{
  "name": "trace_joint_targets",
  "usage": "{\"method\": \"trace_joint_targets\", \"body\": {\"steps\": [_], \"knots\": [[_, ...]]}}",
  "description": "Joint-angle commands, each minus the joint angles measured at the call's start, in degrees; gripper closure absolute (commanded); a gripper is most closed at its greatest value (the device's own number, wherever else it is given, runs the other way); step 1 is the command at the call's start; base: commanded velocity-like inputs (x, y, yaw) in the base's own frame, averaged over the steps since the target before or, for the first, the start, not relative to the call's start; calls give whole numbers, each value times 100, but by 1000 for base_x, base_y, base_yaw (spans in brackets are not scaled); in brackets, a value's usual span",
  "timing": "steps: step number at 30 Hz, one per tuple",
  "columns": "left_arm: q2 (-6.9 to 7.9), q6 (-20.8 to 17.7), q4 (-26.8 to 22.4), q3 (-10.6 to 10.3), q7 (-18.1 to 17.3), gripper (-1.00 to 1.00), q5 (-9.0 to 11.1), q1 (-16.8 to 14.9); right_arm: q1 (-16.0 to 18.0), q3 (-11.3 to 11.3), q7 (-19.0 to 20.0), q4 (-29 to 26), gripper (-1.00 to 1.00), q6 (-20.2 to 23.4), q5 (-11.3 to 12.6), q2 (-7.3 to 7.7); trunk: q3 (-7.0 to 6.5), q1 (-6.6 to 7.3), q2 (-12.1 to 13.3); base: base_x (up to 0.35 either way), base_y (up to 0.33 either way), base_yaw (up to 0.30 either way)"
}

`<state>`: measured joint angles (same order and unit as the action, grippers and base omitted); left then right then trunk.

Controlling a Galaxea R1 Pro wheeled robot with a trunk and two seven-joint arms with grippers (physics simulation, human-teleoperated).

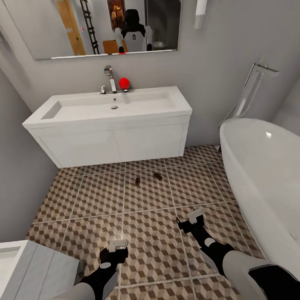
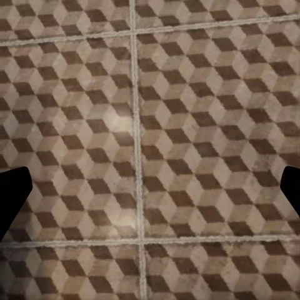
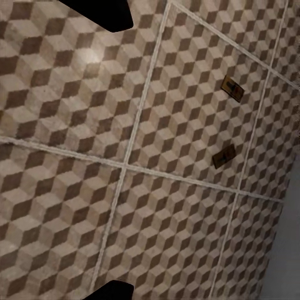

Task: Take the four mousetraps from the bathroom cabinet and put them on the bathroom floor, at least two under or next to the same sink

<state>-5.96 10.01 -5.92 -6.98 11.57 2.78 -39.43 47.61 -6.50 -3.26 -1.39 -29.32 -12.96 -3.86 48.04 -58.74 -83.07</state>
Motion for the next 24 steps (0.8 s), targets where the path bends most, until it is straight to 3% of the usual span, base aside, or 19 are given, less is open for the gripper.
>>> {"method": "trace_joint_targets", "body": {"steps": [1, 4, 11, 24], "knots": [[-1, 18, 9, -48, 30, -100, 30, -4, 0, -44, -34, 7, -100, -12, -4, 0, -22, 23, 40, 0, 0, 0], [-1, 18, 10, -49, 30, -100, 30, -4, -9, -44, -34, 7, -100, -12, -4, 0, -96, 89, 160, 0, 0, 0], [-2, 13, 4, -48, 32, -100, 30, -4, -14, -44, -34, 7, -100, -11, -4, 3, -144, 89, 160, 0, 0, 0], [-2, 9, -4, -41, 38, -100, 30, -4, -15, -44, -34, 7, -100, -6, -4, 0, -171, 89, 160, 0, 0, 0]]}}
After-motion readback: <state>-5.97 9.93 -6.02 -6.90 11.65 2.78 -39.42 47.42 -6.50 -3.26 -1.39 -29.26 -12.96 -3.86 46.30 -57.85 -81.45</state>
